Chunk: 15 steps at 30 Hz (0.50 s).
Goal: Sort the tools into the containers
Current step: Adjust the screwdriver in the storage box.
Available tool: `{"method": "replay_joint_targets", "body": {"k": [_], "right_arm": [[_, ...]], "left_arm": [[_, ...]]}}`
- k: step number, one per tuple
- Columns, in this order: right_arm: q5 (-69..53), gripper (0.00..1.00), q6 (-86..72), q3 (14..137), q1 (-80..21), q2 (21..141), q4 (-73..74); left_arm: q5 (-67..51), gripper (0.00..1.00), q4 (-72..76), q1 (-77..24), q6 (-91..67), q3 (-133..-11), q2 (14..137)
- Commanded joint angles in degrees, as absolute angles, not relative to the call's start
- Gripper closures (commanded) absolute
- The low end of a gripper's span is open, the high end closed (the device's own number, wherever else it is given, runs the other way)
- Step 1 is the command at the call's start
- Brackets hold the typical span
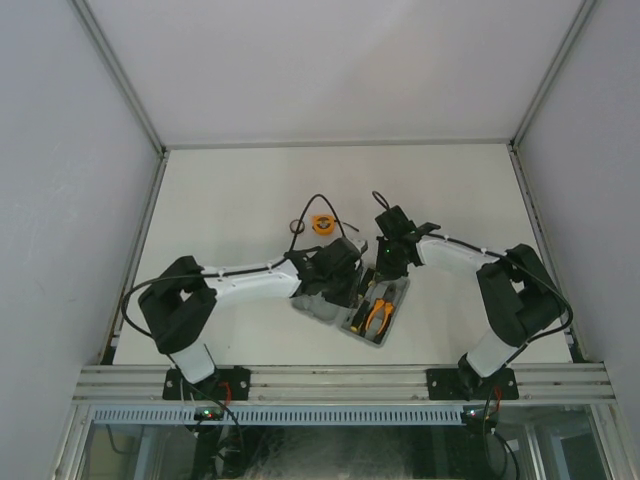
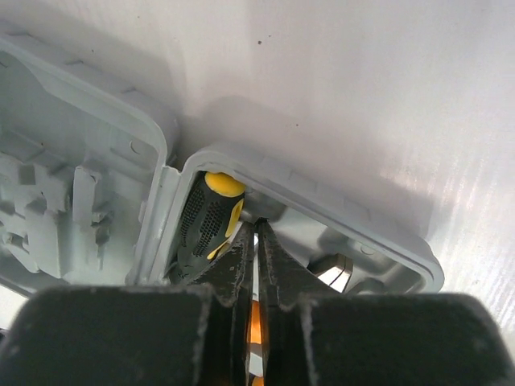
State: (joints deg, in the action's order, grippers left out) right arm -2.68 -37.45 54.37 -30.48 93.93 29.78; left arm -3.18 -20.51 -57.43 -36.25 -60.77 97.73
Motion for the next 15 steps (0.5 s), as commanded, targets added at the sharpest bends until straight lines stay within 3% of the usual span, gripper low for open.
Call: {"method": "replay_joint_targets", "body": {"k": [1, 7, 15], "right_arm": [[-0.83, 1.00, -34.71, 53.21, -29.53, 91.04, 31.59], [-3.06, 0.97, -32.96, 53.03, -29.53, 85.00, 28.31], [2.97, 0.81, -35.35, 50.02, -29.44, 75.01, 30.09]], "left_arm": [[-3.52, 0.67, -20.98, -56.52, -33.04, -63.19, 92.06], [-3.87, 0.65, -20.74, -55.40, -32.37, -62.61, 88.12], [-3.57, 0.61, -21.93, -47.93, -30.11, -59.51, 82.91]]}}
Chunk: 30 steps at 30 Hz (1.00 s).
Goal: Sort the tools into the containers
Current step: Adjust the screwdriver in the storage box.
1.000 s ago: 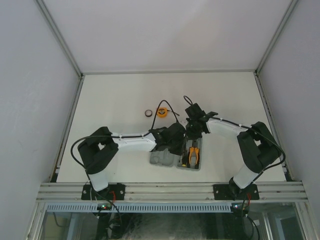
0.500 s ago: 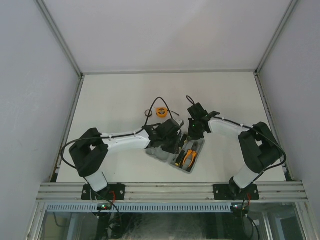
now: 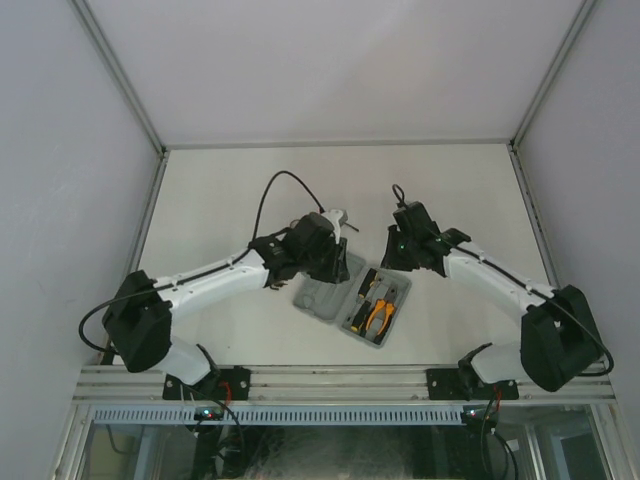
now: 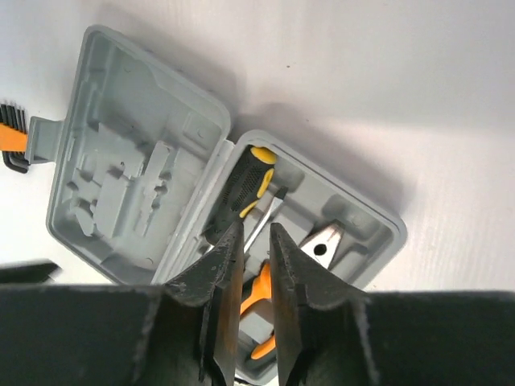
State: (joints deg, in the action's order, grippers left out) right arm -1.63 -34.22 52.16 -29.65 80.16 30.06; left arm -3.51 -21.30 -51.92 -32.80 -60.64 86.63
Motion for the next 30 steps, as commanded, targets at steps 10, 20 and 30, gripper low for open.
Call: {"method": "replay_joint_targets", "body": {"k": [10, 20, 30], "right_arm": [[6.76, 0.62, -43.89, 37.81, -29.53, 59.17, 35.14], [-1.41, 0.59, -47.88, 31.01, -29.36, 54.97, 32.69], [-4.79, 0.63, -46.48, 30.07, -27.68, 59.51, 28.83]], "left_arm": [[-1.31, 0.55, -23.99, -37.54, -26.80, -54.90, 80.64], [-2.62, 0.44, -22.32, -35.77, -26.45, -54.34, 83.83], [-0.01, 0.44, -21.12, -35.77, -27.32, -54.69, 87.85]]}}
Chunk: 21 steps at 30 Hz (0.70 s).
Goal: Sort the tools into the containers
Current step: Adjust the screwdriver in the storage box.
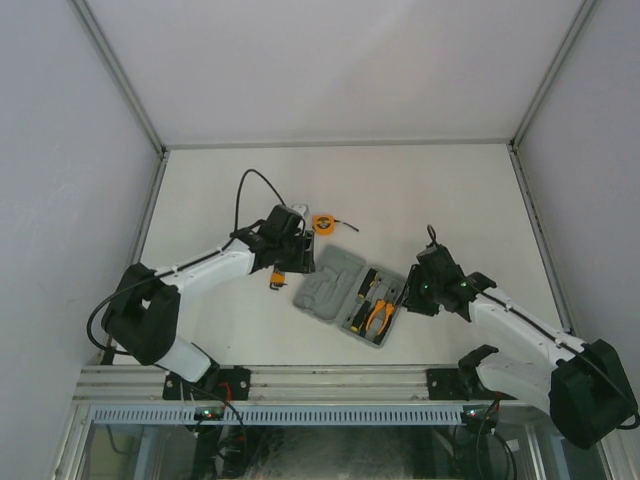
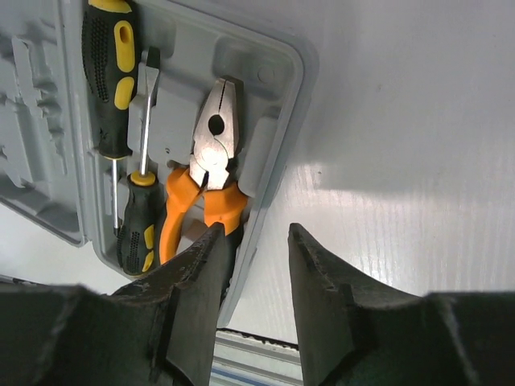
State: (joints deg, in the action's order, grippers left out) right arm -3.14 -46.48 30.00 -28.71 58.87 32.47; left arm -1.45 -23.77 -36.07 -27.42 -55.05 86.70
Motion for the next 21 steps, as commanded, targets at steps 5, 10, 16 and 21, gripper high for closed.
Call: {"method": "replay_joint_targets", "body": {"k": [5, 10, 16, 21], "right_arm": [[-6.90, 0.65, -45.59, 29.53, -26.75, 60.92, 27.07], [-7.73, 0.65, -44.85, 29.51, -26.42, 62.57, 26.24], [-8.23, 0.67, -44.56, 29.47, -25.83, 63.43, 25.11], [-9.22, 0.76, -43.92, 29.46, -24.15, 65.54, 22.92]], "left_arm": [[-0.16, 0.46, -19.28, -35.69, -27.08, -55.54, 89.72], [0.33, 0.50, -18.06, -35.30, -26.73, -56.41, 91.91], [-0.43, 0.61, -15.58, -34.08, -27.26, -56.26, 93.51], [-1.75, 0.74, -14.19, -34.01, -27.43, -55.60, 92.59]]}}
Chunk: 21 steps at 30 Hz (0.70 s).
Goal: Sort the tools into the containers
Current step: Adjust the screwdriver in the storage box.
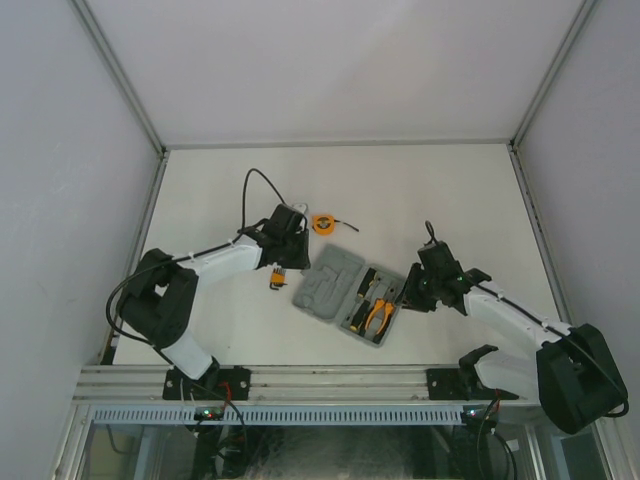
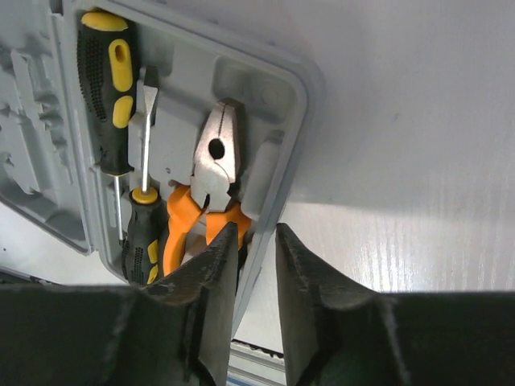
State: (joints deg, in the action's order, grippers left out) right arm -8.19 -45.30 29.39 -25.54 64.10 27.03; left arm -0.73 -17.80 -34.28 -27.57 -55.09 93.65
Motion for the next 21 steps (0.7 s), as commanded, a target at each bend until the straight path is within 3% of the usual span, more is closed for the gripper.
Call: {"method": "replay_joint_targets", "body": {"k": [1, 8, 21], "right_arm": [[-9.45, 0.79, -43.76, 29.51, -23.78, 66.05, 22.22], [-10.66, 0.85, -41.82, 30.08, -20.12, 68.69, 18.72], [-9.28, 0.82, -34.47, 38.10, -15.47, 79.40, 18.81]], "left_arm": [[-2.00, 0.76, -13.64, -33.99, -27.98, -54.75, 92.24], [-4.59, 0.89, -11.17, -34.13, -30.66, -49.49, 89.67], [-4.00, 0.88, -10.65, -39.08, -35.22, -41.91, 82.35]]}}
